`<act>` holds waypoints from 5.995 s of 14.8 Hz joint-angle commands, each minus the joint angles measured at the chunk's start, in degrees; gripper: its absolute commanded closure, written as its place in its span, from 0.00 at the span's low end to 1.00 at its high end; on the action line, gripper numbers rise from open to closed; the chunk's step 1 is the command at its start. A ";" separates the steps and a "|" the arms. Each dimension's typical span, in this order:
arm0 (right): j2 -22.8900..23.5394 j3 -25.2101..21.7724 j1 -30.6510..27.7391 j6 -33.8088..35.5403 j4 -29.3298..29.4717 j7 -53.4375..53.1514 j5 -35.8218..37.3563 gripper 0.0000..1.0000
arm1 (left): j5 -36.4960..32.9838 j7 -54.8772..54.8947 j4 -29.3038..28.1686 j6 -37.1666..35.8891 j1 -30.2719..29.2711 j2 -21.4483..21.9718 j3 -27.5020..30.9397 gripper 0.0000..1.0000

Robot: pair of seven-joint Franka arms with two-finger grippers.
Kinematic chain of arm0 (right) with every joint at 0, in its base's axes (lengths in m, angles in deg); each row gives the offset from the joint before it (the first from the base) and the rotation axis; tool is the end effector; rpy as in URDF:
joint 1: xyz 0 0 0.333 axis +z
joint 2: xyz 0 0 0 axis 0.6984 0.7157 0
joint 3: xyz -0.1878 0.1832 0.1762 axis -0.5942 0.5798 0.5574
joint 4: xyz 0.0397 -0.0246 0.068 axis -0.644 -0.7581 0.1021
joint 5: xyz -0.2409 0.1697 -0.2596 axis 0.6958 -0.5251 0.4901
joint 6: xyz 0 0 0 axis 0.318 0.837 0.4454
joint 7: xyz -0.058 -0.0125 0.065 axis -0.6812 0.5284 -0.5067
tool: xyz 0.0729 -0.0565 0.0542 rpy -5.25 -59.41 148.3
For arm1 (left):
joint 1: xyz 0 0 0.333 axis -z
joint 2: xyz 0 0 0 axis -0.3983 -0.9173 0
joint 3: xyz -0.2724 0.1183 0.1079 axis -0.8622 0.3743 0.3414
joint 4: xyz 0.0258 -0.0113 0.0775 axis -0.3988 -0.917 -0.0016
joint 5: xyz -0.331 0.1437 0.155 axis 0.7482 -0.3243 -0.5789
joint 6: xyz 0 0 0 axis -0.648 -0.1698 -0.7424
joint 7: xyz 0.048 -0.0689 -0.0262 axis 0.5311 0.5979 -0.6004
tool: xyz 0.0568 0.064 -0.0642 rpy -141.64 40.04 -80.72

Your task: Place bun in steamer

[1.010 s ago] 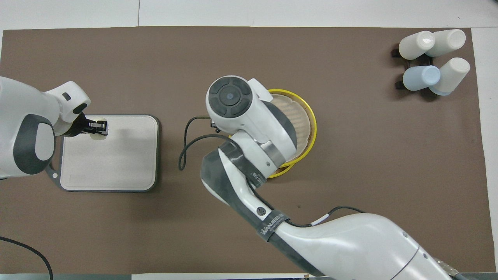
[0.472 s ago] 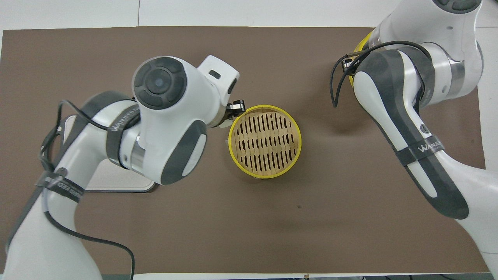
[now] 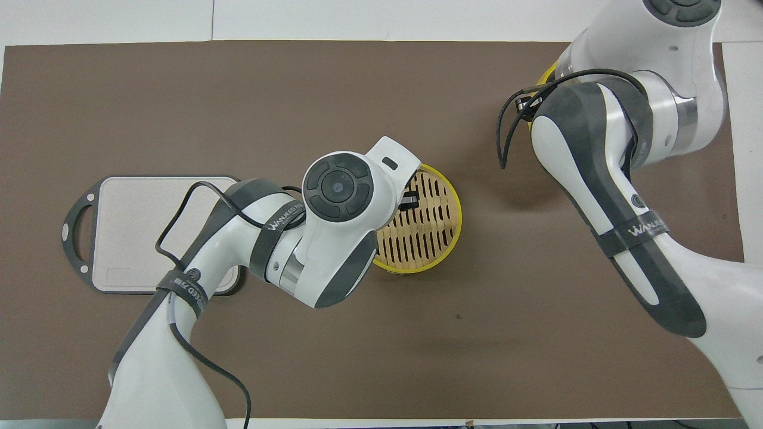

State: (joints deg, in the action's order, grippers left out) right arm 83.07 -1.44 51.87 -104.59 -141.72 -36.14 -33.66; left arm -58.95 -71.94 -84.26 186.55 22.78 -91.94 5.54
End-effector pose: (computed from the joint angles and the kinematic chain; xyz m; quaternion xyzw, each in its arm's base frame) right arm 0.6838 0.1419 0.4526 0.9988 0.0475 0.0098 0.0080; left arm 0.4993 -0.4428 0.3727 0.9965 0.0232 0.0379 0.0702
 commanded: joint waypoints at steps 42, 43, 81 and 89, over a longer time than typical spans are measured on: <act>6.89 0.27 29.17 -4.86 4.82 -40.56 0.96 1.00 | -5.71 42.40 3.52 -39.19 -38.52 26.39 1.85 0.00; 6.89 0.27 28.82 -5.40 4.56 -40.47 1.04 1.00 | -6.32 42.31 3.60 -39.10 -38.34 26.30 1.67 0.00; -4.87 0.35 13.45 1.70 0.08 -11.16 0.25 0.00 | -6.24 41.79 5.98 -38.66 -35.88 24.90 1.59 0.00; -12.43 0.44 2.63 10.32 -3.16 2.57 0.17 0.00 | -5.01 41.79 5.98 -38.66 -35.88 24.90 1.50 0.00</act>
State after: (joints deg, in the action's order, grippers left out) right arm 74.74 -1.80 56.94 -95.26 -140.83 -36.84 -32.88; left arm -64.83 -30.04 -76.45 146.72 -13.44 -68.62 6.82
